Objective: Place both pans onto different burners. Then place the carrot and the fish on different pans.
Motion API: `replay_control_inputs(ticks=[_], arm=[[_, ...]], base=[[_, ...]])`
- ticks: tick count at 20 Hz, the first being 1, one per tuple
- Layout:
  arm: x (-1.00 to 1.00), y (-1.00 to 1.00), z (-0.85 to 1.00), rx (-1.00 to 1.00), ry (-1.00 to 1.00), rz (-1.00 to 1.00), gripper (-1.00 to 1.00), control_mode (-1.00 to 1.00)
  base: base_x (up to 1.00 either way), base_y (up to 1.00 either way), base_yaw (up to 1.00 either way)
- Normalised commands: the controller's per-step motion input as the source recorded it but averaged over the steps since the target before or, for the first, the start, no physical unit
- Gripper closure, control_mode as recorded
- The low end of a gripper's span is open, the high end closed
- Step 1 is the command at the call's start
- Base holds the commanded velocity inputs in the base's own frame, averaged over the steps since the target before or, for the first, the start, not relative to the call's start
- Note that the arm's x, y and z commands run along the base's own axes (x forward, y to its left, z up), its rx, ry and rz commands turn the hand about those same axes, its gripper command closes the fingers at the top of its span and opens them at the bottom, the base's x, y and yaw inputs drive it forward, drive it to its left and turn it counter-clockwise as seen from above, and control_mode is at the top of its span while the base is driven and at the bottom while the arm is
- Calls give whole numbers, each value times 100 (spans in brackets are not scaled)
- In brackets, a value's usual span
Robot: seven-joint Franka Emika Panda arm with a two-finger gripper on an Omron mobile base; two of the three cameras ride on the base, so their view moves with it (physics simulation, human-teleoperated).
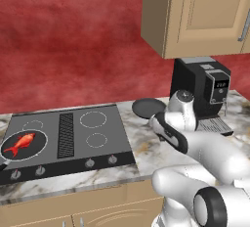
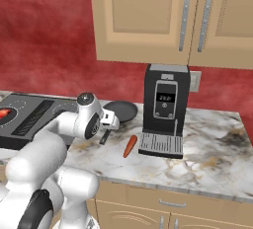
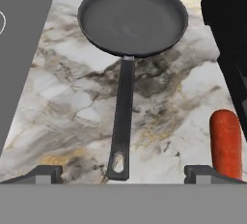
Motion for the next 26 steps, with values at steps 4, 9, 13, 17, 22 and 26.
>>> replay_control_inputs(ticks=[4,9,13,17,22,26], arm=[[24,0,-26,0,0,0,-100,-100],[25,0,-19,0,0,0,-100,-100],[23,0,-22,0,0,0,-100,-100],[20,0,-20,0,0,0,-100,-100],[22,0,-20,0,0,0,-100,-100],[24,0,-19,0,0,0,-100,-100]], base=[[0,0,0],[0,0,0],[0,0,0],[0,0,0],[0,0,0],[0,0,0]])
